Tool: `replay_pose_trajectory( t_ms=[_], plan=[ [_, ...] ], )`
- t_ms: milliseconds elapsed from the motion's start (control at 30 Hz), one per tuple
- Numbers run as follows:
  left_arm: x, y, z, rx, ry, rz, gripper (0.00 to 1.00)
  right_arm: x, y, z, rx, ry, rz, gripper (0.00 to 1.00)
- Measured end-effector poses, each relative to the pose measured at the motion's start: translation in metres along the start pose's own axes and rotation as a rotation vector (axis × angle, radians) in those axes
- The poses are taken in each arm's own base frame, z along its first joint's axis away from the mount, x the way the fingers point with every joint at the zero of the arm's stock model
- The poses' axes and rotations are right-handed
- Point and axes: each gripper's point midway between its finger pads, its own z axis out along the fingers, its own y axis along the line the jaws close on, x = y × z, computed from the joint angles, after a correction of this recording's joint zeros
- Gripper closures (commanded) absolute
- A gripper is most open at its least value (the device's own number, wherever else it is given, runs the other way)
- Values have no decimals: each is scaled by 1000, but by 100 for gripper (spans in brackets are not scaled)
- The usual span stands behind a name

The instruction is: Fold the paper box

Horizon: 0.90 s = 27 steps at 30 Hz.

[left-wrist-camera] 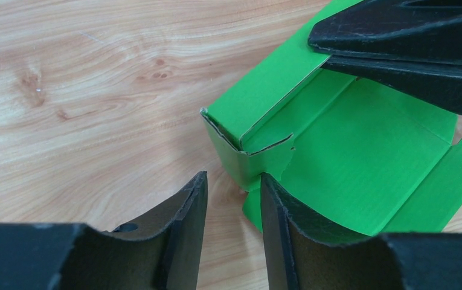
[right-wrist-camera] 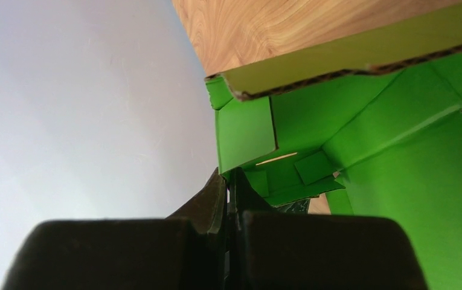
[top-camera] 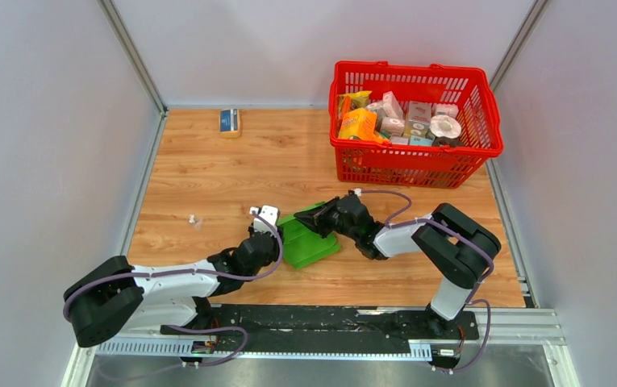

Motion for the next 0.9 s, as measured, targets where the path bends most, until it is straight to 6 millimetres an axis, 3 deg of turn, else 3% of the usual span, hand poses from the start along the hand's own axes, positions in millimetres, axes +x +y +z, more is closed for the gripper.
replay_pose_trajectory(
  t_ms=[200,533,767,900],
  plan=[
    [6,4,-1,-16,-13,-19,52,2,-3,-3,-23,-6,-6,100],
    [0,7,7,-115,-54,-57,55,4,-3,-4,-26,-14,23,100],
    [-9,9,20,-347,-65,-102,91,13,-4,-5,-13,-13,60,100],
    [-12,15,25,-508,-63,-113,100,11,-4,-8,-12,-31,79,100]
  ],
)
